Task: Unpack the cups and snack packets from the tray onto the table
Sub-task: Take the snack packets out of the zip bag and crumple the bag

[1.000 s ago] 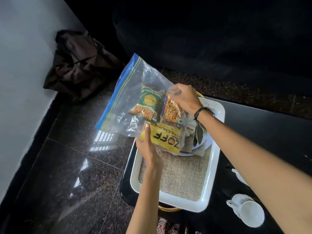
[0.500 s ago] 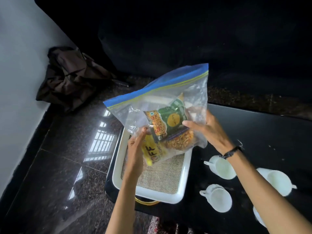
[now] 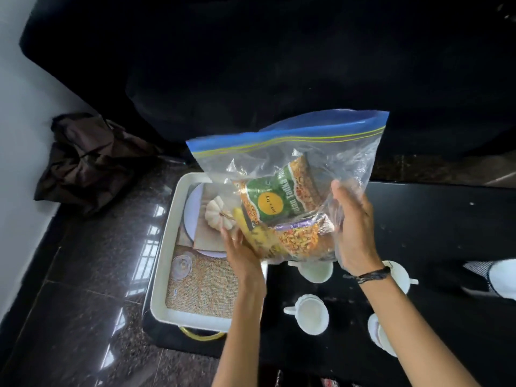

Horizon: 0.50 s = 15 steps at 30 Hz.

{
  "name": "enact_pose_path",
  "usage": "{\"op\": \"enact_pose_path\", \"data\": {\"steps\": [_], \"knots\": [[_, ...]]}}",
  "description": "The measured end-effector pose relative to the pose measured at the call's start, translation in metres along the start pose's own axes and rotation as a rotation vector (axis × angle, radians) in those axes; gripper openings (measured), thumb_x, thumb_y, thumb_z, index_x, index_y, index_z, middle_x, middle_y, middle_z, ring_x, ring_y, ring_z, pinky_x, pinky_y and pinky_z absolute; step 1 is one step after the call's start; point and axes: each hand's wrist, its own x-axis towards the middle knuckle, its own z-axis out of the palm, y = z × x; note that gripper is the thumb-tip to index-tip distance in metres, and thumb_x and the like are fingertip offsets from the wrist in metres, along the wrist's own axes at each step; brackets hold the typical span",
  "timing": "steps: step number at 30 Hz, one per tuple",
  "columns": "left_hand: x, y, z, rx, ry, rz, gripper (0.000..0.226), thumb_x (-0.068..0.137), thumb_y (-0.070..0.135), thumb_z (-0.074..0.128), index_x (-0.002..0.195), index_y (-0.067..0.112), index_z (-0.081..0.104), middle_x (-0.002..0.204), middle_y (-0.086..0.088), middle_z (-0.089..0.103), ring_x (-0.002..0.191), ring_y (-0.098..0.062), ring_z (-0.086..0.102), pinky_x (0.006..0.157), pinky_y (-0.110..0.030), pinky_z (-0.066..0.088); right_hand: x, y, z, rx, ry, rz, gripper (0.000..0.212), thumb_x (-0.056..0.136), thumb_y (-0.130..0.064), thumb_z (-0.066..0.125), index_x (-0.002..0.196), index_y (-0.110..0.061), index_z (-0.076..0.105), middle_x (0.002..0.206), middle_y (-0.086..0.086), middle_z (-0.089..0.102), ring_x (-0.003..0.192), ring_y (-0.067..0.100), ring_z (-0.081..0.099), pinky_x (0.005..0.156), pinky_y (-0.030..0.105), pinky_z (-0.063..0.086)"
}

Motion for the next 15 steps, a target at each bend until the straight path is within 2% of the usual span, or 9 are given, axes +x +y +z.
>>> {"op": "enact_pose_path", "data": {"steps": [2,4,6,7,9,10,12,15], "knots": [[-0.011,-0.023,0.008,-0.123,0.019,-0.115,0.060,0.090,0.064,0.029,0.125,0.020,0.051,0.135,-0.010,0.054,0.125,-0.029,0.049,0.102,-0.044,0.039,-0.005,-0.004,-0.004,0.016,0.073,0.020,0.012,0.092,-0.016,0.054,0.085,-0.019,0.063,0.084,-0.007,0.066,0.085,0.004,0.062,0.083,0.020,0.049],[-0.022,-0.042,0.012,-0.243,0.011,-0.190,0.067,0.087,0.067,0.033,0.131,0.017,0.047,0.132,-0.009,0.055,0.123,-0.028,0.051,0.096,-0.041,0.042,-0.011,-0.008,-0.007,0.046,0.117,0.021,0.013,0.093,-0.015,0.053,0.081,-0.017,0.058,0.089,0.003,0.062,0.091,0.013,0.060,0.089,0.028,0.047],[-0.033,-0.057,0.015,-0.354,0.017,-0.221,0.071,0.085,0.068,0.037,0.130,0.015,0.050,0.122,-0.007,0.060,0.113,-0.026,0.056,0.090,-0.036,0.045,-0.015,-0.011,-0.011,0.136,0.162,0.014,0.014,0.093,-0.015,0.051,0.081,-0.015,0.058,0.088,0.007,0.059,0.087,0.014,0.060,0.085,0.028,0.049],[-0.038,-0.064,0.016,-0.405,0.009,-0.226,0.071,0.084,0.068,0.040,0.128,0.014,0.051,0.113,-0.006,0.062,0.103,-0.022,0.059,0.084,-0.032,0.047,-0.016,-0.013,-0.012,0.201,0.188,0.025,0.011,0.094,-0.017,0.051,0.089,-0.013,0.061,0.090,0.007,0.062,0.088,0.014,0.062,0.085,0.029,0.051],[-0.049,-0.071,0.023,-0.462,-0.082,-0.251,0.075,0.078,0.071,0.045,0.125,0.013,0.051,0.103,-0.006,0.061,0.089,-0.020,0.059,0.074,-0.030,0.049,-0.019,-0.014,-0.013,0.320,0.236,0.060,0.022,0.094,-0.021,0.051,0.110,-0.008,0.061,0.112,0.013,0.065,0.110,0.021,0.061,0.101,0.041,0.046],[-0.054,-0.072,0.029,-0.456,-0.152,-0.255,0.081,0.073,0.073,0.047,0.126,0.011,0.051,0.109,-0.010,0.062,0.094,-0.024,0.061,0.075,-0.033,0.053,-0.019,-0.012,-0.011,0.353,0.263,0.078,0.026,0.094,-0.023,0.052,0.114,-0.008,0.061,0.122,0.014,0.062,0.120,0.026,0.055,0.108,0.047,0.039],[-0.056,-0.071,0.040,-0.457,-0.239,-0.251,0.090,0.064,0.078,0.050,0.130,0.015,0.050,0.129,-0.018,0.057,0.115,-0.036,0.058,0.090,-0.045,0.053,-0.021,-0.009,-0.007,0.381,0.299,0.106,0.027,0.093,-0.027,0.053,0.113,-0.011,0.061,0.129,0.013,0.058,0.128,0.030,0.049,0.112,0.052,0.032],[-0.046,-0.065,0.053,-0.536,-0.228,-0.209,0.099,0.057,0.083,0.048,0.132,0.018,0.045,0.139,-0.023,0.047,0.125,-0.042,0.048,0.101,-0.057,0.041,-0.023,-0.005,-0.002,0.439,0.323,0.128,0.038,0.093,-0.031,0.052,0.122,-0.008,0.057,0.132,0.015,0.057,0.126,0.029,0.051,0.110,0.051,0.034]]}}
